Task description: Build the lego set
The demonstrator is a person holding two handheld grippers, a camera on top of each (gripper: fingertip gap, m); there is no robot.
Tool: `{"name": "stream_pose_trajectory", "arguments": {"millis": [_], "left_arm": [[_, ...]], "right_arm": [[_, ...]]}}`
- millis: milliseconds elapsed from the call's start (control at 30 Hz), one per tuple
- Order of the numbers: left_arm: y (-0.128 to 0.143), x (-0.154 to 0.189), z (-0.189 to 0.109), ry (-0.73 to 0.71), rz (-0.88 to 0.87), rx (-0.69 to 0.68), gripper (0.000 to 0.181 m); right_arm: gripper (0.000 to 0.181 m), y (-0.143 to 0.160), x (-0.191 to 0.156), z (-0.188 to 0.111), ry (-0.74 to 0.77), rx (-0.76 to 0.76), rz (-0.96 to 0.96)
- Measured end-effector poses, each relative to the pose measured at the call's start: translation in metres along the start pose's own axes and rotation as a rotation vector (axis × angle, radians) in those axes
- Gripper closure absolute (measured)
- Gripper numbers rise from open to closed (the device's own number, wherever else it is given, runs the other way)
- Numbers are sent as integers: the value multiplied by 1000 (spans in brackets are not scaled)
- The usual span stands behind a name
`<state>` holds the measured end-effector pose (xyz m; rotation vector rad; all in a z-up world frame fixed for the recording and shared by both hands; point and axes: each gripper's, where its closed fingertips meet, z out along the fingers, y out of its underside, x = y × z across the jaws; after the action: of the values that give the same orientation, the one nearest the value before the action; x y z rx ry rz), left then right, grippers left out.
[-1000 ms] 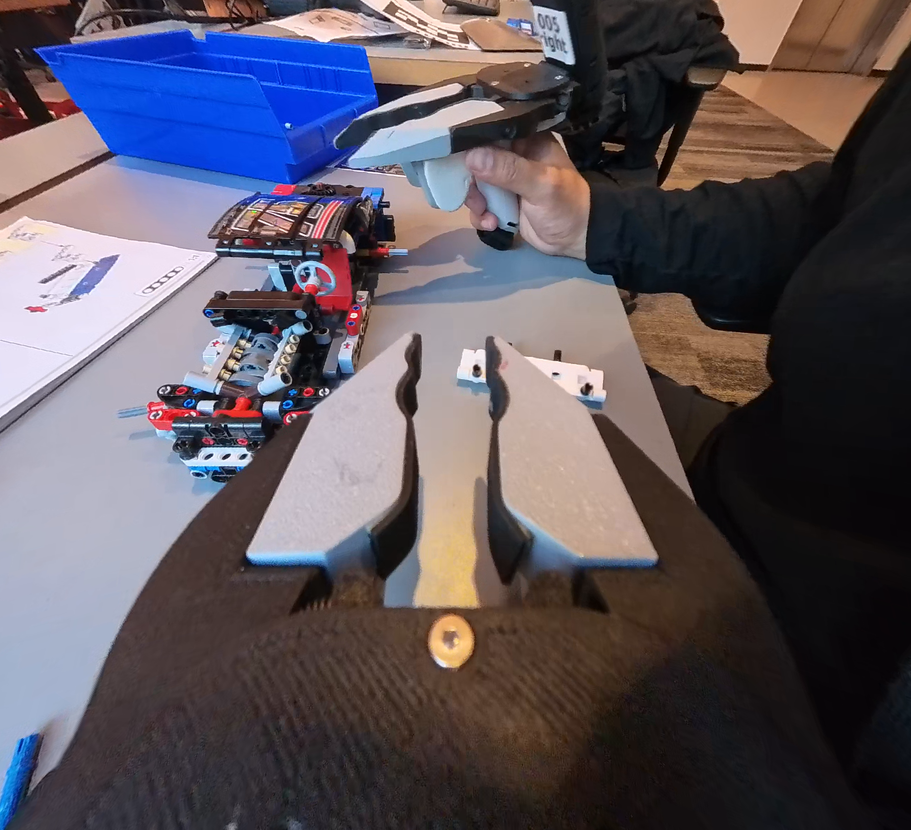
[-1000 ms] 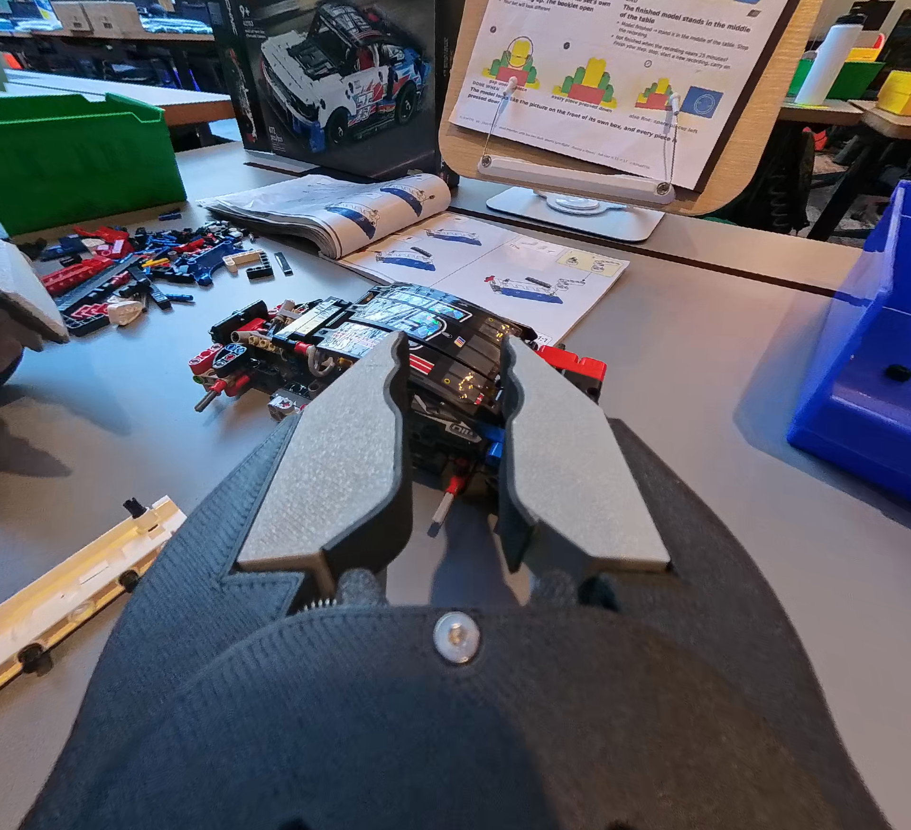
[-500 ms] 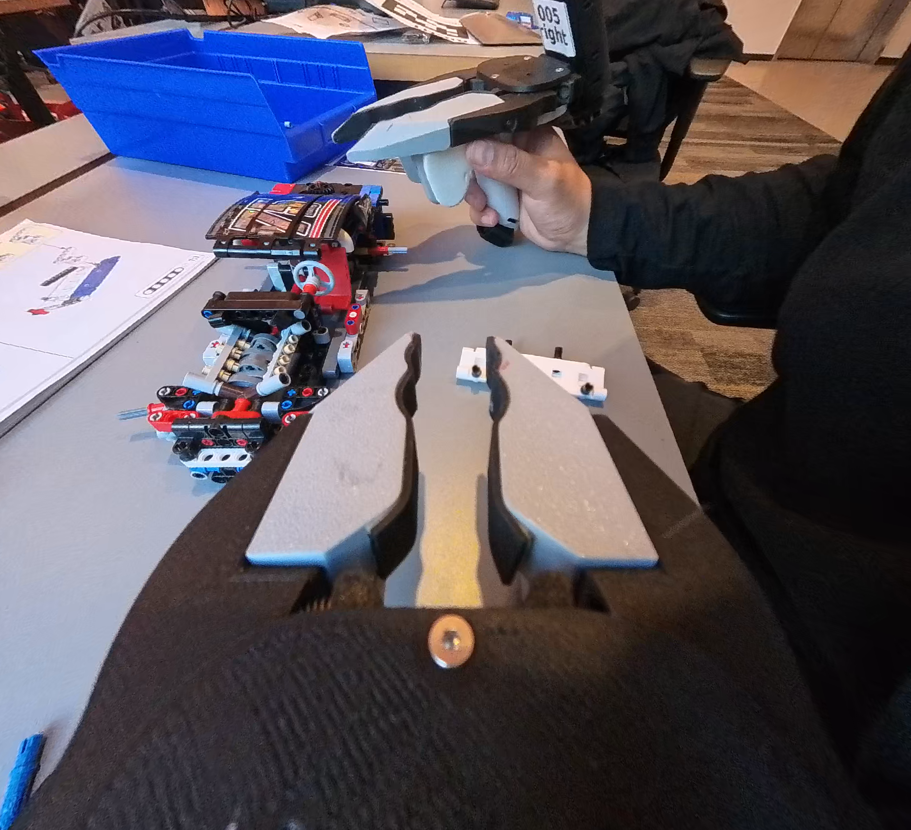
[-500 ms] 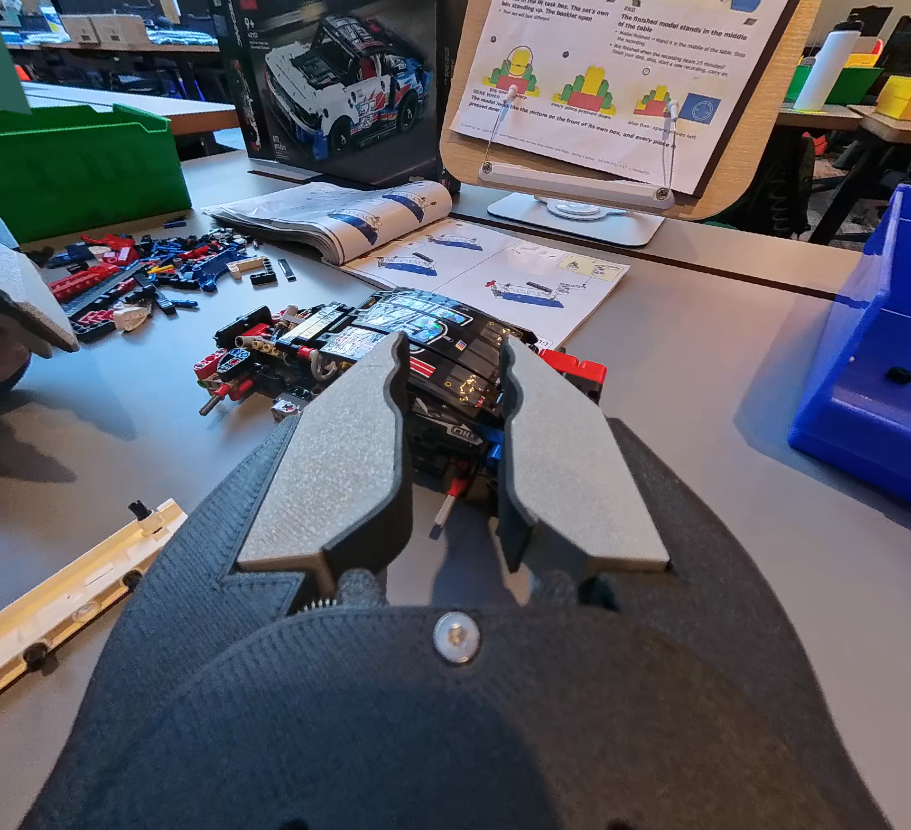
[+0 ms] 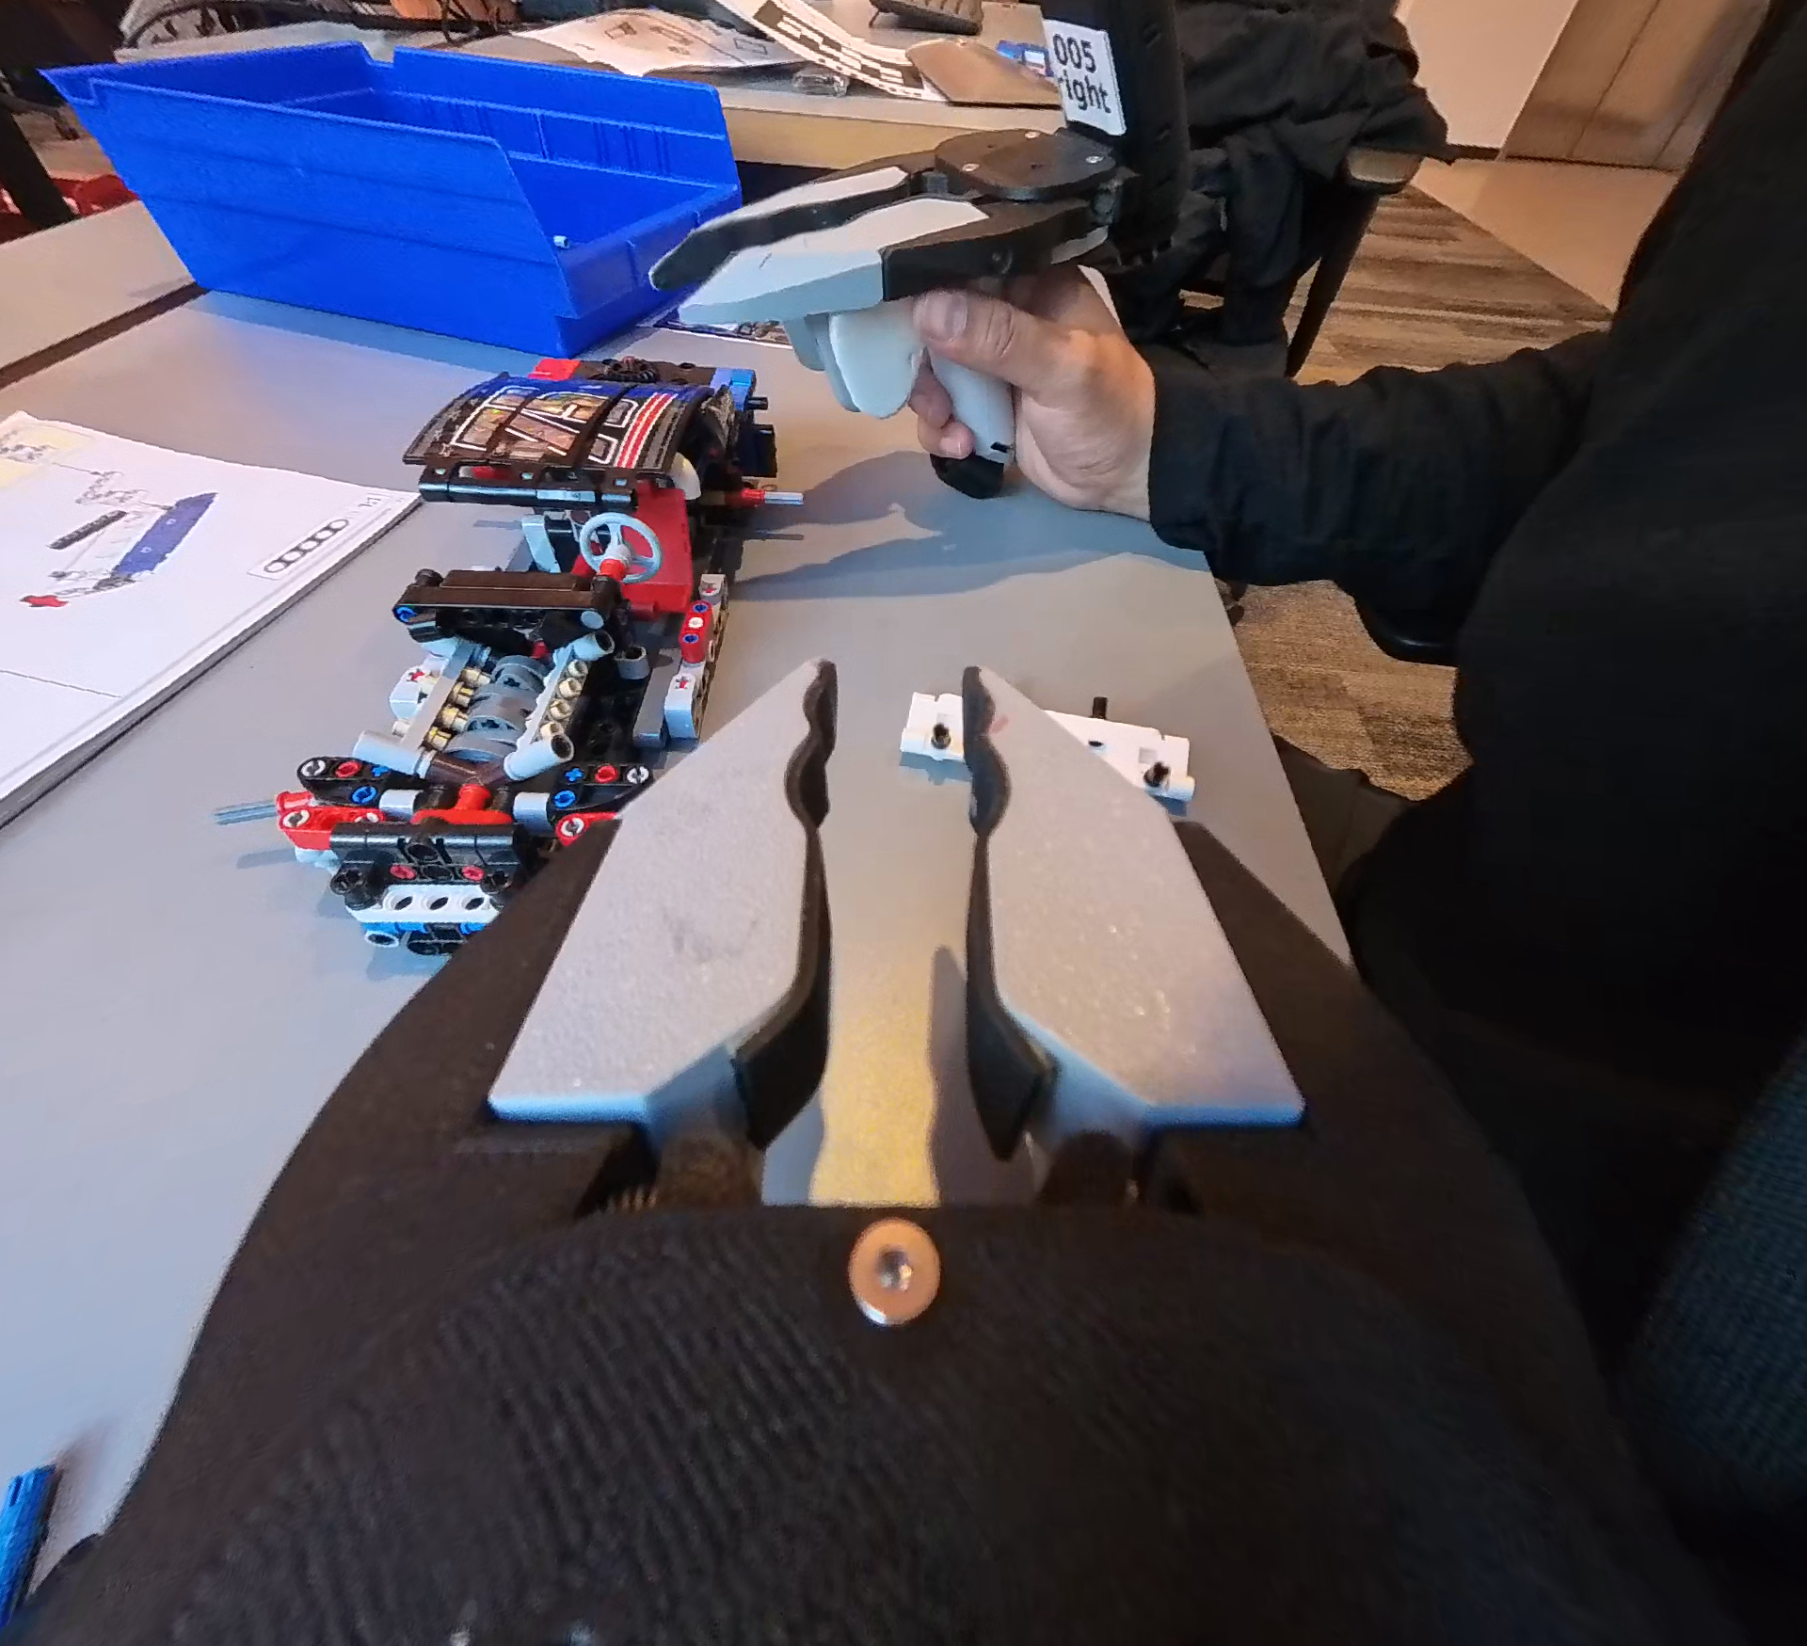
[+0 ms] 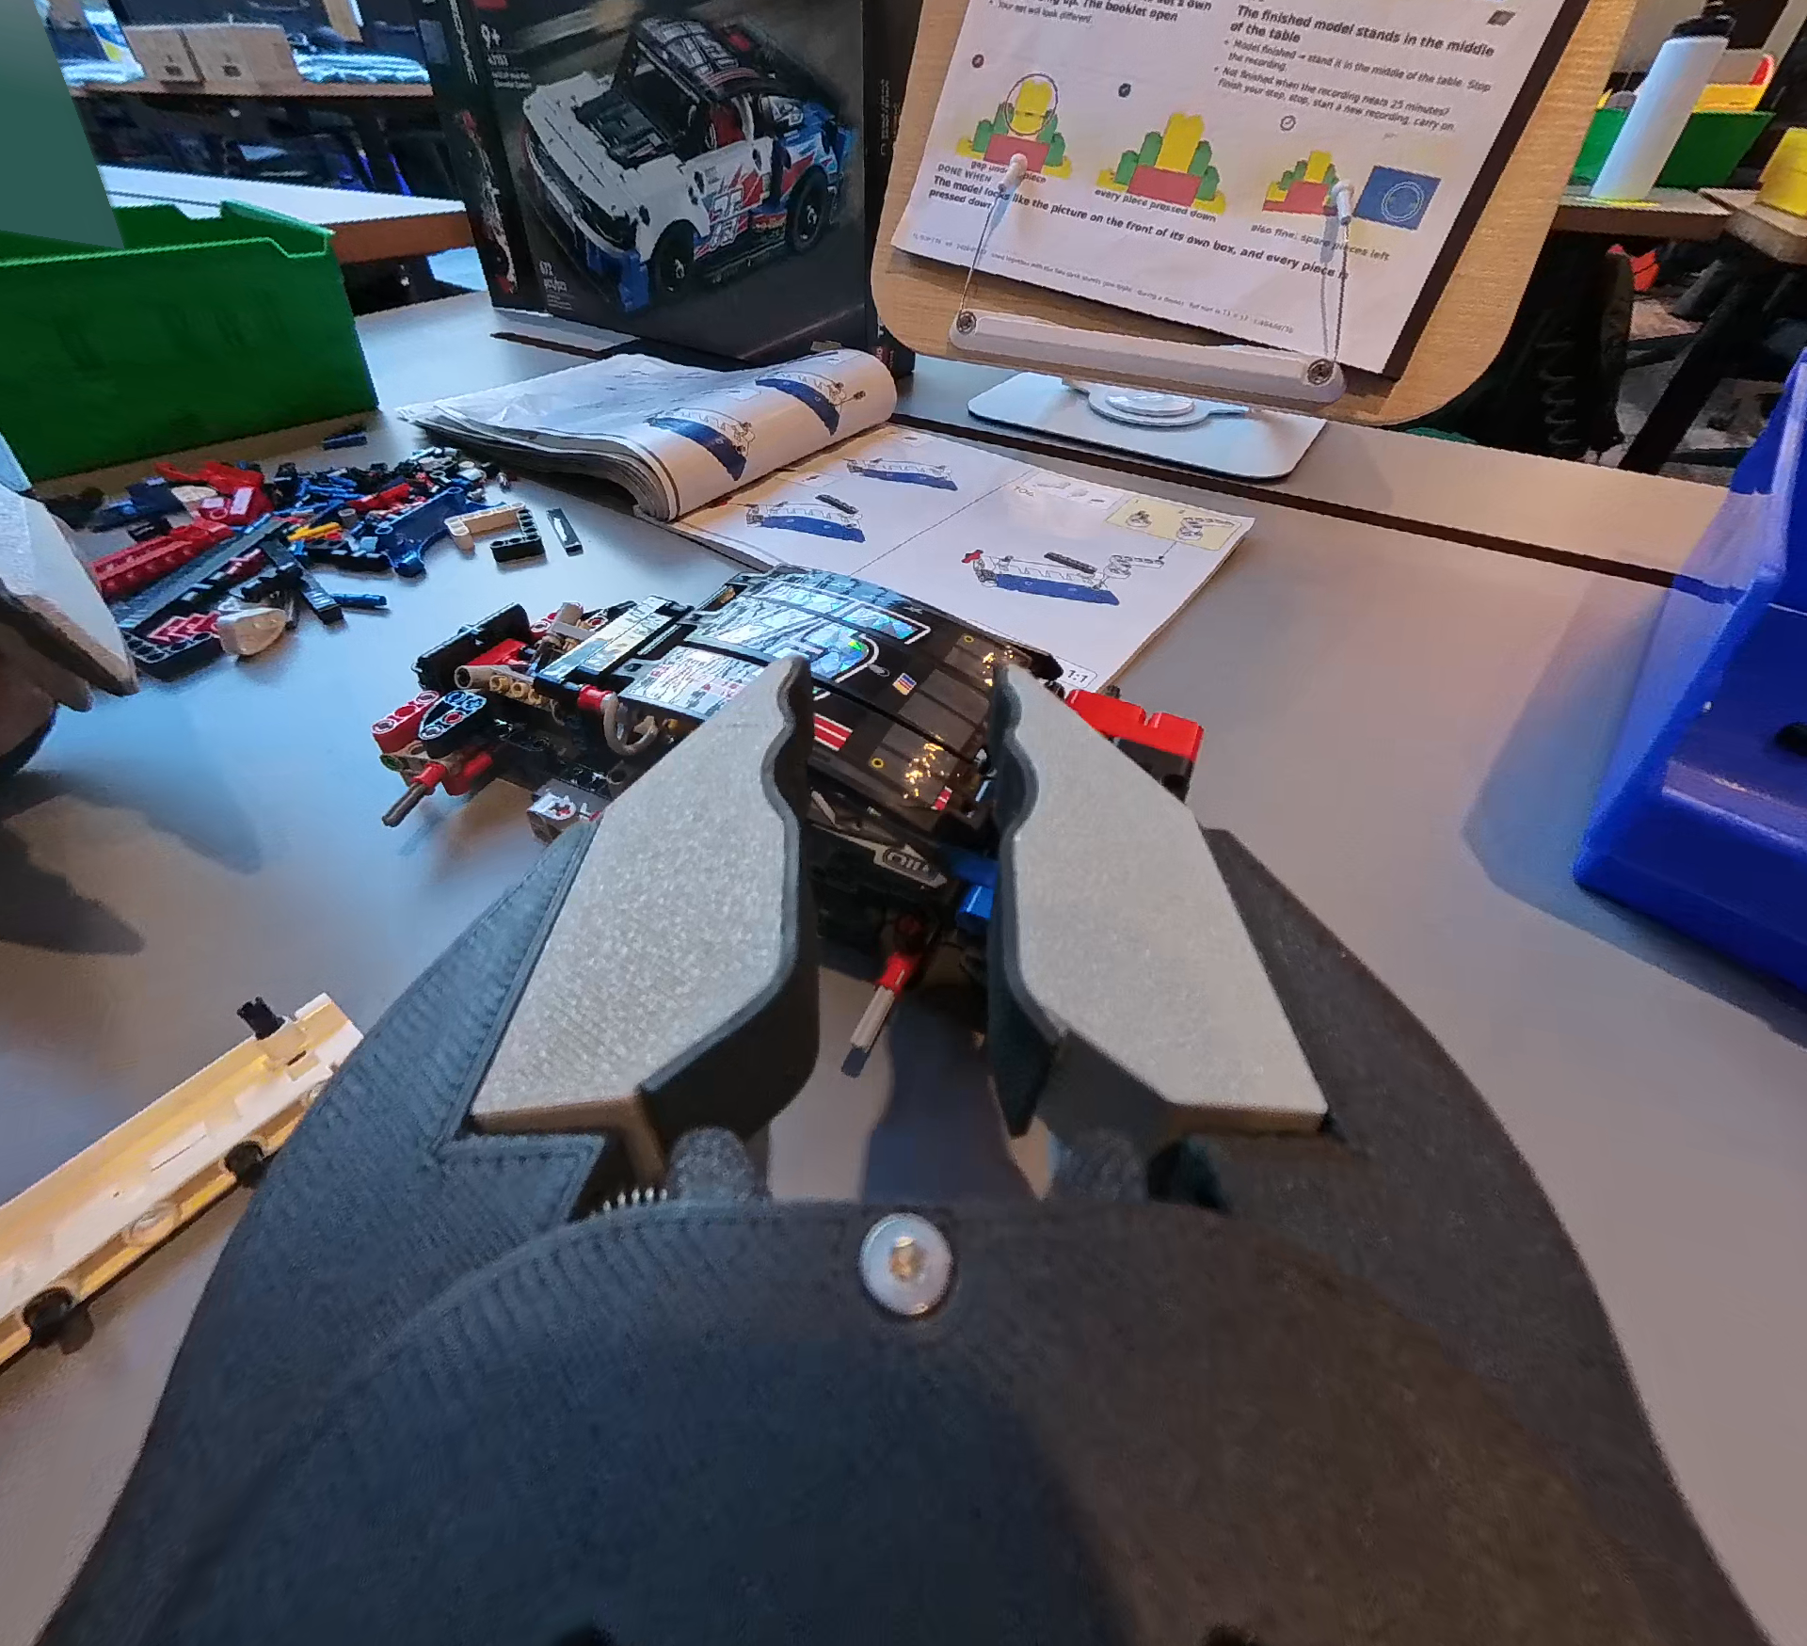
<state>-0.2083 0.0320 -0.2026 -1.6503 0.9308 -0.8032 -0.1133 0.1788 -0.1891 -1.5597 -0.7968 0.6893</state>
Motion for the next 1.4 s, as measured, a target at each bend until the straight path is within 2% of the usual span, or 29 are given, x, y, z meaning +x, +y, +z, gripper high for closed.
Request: {"name": "stream_pose_trajectory", "arguments": {"millis": [667, 800, 900, 967, 1033, 1100, 1167, 1233, 1300, 1400], "left_arm": [[8, 17, 9, -8, 114, -62, 155], [12, 19, 10, -32, 142, -90, 152], [15, 31, -3, -31, 70, -157, 139], [22, 32, -32, -106, 91, -214, 141], [38, 12, -85, -266, 132, -334, 142], [68, -12, -160, -396, 86, -546, 143], [101, -27, -244, -513, -57, -780, 139], [122, -31, -306, -573, -133, -905, 145], [139, -34, -338, -602, -181, -982, 145], [158, -35, -351, -595, -151, -1076, 150]], "right_arm": [[150, -4, 2, -3, 33, 20, -17], [150, -4, 3, -3, 37, 17, -18], [150, -3, 2, -2, 30, 13, -17], [150, -3, 0, -2, 18, 10, -12], [150, -3, -1, -2, 8, 13, -5], [150, -4, -2, -2, 1, 21, -1], [150, -5, -4, -3, -9, 26, 1], [150, -5, -7, -2, -22, 28, -1], [150, -6, -10, -2, -32, 28, -7], [150, -6, -12, -3, -34, 32, -14]]}}
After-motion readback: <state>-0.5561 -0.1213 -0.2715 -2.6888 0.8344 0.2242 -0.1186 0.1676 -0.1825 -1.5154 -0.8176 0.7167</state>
